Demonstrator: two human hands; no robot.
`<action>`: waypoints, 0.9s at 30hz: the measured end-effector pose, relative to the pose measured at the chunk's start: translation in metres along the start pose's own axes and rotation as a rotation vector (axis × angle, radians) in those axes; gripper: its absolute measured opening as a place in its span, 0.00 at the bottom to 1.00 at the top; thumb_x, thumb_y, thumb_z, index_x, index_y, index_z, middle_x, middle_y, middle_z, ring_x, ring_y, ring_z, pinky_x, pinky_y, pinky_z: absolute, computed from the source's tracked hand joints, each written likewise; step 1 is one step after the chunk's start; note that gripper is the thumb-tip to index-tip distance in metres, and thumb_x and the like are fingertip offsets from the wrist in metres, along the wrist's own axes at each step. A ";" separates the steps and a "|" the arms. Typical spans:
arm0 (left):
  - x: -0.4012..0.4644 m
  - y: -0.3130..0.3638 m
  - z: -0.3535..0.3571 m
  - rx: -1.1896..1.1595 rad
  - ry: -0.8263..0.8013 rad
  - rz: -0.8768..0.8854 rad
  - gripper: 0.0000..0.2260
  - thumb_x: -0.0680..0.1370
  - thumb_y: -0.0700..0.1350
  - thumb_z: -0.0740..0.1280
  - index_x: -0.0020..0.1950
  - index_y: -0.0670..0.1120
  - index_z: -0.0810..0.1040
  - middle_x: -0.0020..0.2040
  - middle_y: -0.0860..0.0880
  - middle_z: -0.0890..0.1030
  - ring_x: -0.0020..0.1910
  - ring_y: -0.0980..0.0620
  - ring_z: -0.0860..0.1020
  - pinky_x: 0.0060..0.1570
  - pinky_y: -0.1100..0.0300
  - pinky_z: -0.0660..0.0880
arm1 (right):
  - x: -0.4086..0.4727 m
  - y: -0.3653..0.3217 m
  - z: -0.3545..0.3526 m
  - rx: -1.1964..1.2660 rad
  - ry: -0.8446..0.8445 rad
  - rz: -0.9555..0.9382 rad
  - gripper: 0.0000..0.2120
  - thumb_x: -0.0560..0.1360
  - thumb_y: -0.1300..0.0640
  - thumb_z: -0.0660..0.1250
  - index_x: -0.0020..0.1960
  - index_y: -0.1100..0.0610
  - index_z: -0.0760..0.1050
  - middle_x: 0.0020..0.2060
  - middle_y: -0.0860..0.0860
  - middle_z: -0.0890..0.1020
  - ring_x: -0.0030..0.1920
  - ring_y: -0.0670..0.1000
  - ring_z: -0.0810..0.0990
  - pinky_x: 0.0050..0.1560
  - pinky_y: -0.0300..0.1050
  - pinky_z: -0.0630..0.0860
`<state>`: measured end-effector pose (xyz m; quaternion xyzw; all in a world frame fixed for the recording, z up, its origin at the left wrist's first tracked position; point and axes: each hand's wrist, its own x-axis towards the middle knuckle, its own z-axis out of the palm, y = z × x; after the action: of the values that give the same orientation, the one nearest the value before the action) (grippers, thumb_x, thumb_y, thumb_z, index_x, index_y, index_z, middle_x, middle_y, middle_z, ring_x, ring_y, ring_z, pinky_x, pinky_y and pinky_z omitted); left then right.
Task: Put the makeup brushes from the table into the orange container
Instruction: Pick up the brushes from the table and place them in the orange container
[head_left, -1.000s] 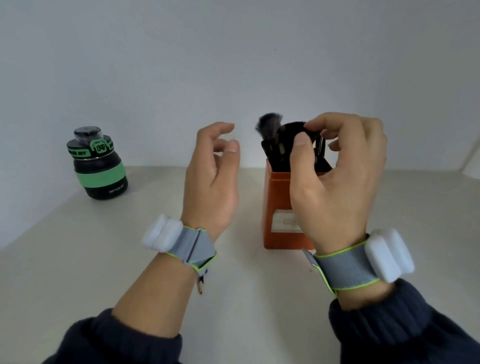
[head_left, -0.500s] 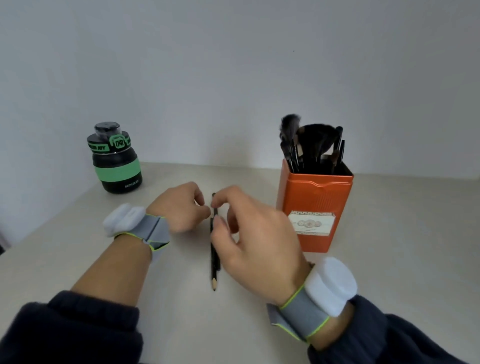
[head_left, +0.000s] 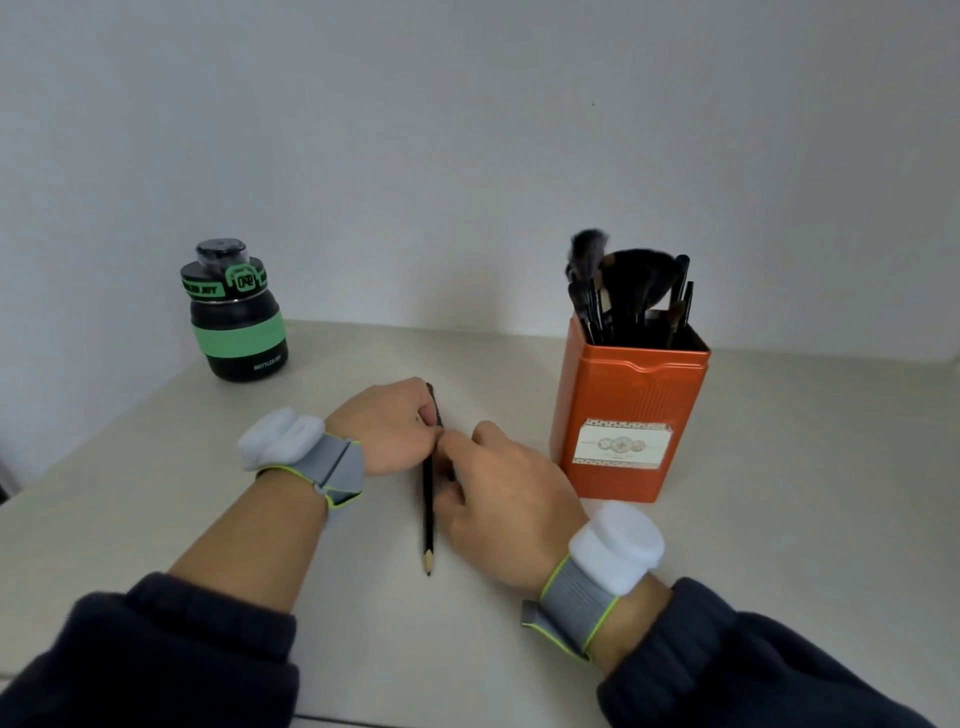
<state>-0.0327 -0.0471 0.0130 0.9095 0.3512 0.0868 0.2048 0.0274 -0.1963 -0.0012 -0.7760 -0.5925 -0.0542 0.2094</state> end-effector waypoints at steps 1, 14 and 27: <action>0.000 0.001 0.002 0.001 -0.007 0.013 0.04 0.75 0.47 0.67 0.49 0.52 0.74 0.43 0.52 0.78 0.49 0.48 0.78 0.46 0.58 0.73 | 0.000 0.000 -0.002 -0.006 -0.012 0.020 0.11 0.78 0.52 0.60 0.59 0.52 0.70 0.51 0.53 0.73 0.47 0.59 0.78 0.38 0.45 0.66; 0.001 -0.006 0.000 0.136 0.064 0.000 0.10 0.75 0.50 0.68 0.54 0.51 0.72 0.51 0.46 0.81 0.49 0.45 0.79 0.50 0.53 0.76 | 0.001 -0.006 -0.016 -0.070 -0.141 0.383 0.12 0.79 0.57 0.62 0.60 0.60 0.68 0.57 0.56 0.79 0.58 0.60 0.79 0.42 0.45 0.67; 0.001 0.007 -0.005 -0.013 0.328 0.128 0.13 0.83 0.41 0.57 0.66 0.43 0.73 0.55 0.41 0.75 0.54 0.40 0.76 0.53 0.54 0.70 | 0.002 0.004 -0.025 0.248 0.259 0.164 0.11 0.84 0.48 0.52 0.52 0.54 0.68 0.39 0.54 0.81 0.42 0.62 0.79 0.38 0.50 0.71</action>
<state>-0.0289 -0.0495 0.0206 0.9023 0.3208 0.2490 0.1449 0.0356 -0.2047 0.0215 -0.7765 -0.4975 -0.0631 0.3816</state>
